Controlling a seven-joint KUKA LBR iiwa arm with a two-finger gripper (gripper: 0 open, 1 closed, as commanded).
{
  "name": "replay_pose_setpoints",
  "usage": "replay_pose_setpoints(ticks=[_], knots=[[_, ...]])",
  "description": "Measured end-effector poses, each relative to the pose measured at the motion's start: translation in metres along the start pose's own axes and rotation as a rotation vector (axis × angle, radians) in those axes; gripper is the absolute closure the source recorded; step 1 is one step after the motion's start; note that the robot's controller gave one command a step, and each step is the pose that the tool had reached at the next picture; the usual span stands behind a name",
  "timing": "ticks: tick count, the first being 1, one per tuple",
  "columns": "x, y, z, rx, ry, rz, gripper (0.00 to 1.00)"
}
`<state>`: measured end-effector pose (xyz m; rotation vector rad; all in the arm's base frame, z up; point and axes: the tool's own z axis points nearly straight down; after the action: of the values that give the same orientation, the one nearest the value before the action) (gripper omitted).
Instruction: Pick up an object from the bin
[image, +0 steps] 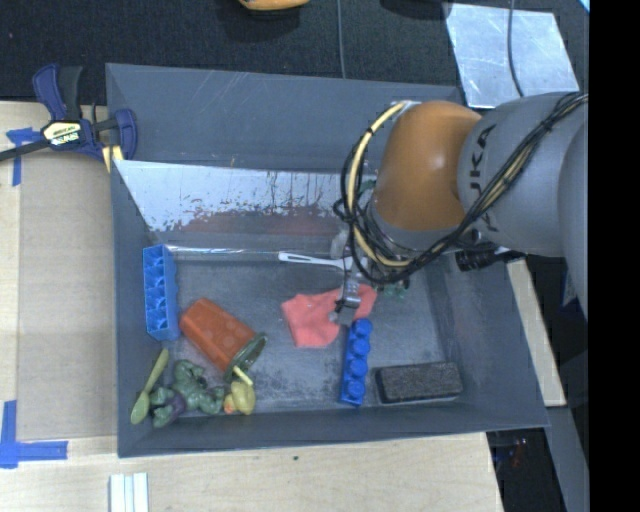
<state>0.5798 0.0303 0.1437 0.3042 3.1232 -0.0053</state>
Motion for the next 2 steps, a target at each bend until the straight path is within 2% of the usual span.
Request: replay_pose_setpoints(ticks=[1,2], knots=[[-0.011,0.02,-0.018,-0.003,-0.006,-0.178,0.0],[-0.009,0.006,0.02,-0.003,-0.018,-0.35,0.0]])
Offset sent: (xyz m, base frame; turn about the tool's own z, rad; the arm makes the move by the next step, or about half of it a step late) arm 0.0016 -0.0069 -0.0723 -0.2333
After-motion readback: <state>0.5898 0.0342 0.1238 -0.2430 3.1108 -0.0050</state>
